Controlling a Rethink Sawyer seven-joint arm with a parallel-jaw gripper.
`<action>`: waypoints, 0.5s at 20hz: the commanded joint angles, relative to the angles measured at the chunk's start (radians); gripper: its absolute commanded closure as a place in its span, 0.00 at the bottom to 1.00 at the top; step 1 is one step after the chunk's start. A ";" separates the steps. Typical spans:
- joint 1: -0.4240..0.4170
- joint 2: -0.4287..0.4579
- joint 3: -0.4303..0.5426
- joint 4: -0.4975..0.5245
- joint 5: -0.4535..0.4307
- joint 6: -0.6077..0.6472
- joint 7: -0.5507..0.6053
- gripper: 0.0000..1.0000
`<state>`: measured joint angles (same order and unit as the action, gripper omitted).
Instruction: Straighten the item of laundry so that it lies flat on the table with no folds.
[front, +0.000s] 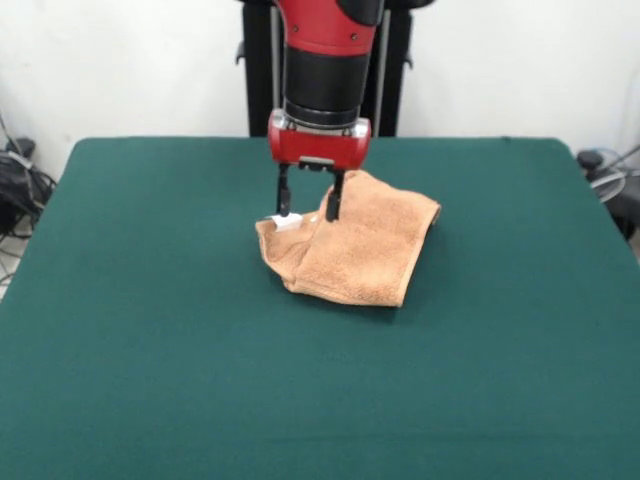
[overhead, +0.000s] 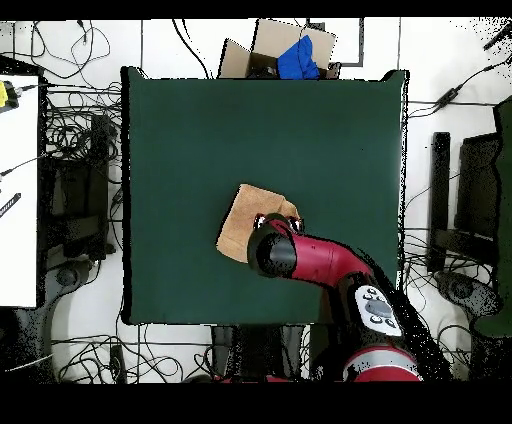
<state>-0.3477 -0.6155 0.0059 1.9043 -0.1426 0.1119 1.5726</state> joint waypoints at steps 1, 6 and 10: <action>-0.015 0.018 0.090 -0.038 -0.056 0.043 0.054 0.00; -0.034 0.028 0.101 -0.051 -0.072 0.048 0.035 0.00; -0.042 0.024 0.104 -0.048 -0.087 0.050 0.036 0.00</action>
<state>-0.3807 -0.6154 0.0250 1.8932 -0.1773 0.1119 1.5726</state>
